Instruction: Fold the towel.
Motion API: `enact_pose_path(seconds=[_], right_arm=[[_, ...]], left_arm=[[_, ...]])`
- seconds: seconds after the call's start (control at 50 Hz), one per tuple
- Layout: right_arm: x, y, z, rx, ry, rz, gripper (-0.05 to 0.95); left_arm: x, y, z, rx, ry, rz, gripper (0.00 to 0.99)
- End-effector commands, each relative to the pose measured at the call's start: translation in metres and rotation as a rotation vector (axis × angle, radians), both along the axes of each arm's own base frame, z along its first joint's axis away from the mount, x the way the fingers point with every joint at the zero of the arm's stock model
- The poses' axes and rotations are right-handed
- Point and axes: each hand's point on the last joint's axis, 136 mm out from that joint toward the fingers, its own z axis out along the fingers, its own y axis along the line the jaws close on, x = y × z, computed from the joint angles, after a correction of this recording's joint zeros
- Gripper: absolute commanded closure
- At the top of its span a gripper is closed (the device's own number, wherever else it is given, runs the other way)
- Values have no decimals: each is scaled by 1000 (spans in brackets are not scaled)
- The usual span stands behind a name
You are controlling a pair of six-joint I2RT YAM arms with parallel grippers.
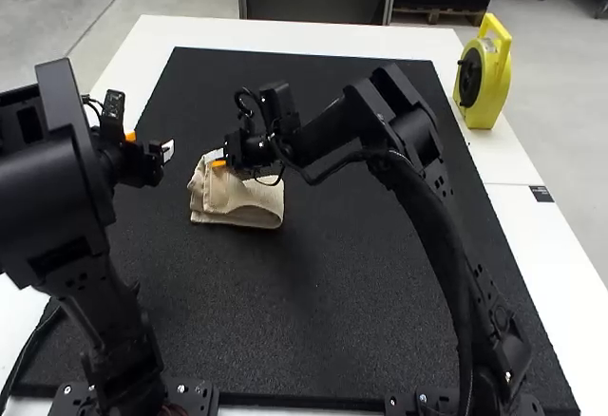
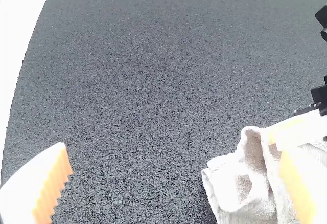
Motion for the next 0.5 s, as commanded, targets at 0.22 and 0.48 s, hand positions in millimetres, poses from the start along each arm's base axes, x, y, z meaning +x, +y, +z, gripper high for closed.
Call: enact_pose_path(seconds=[0.22,0.48], right_arm=[[-1,4,54,41,-82,21,380],[5,1,72,51,-126,1,398]], left_arm=[[-4,-6,-1,7,-10,-17,36],[-7,-8,-5,3,-2,-17,36]])
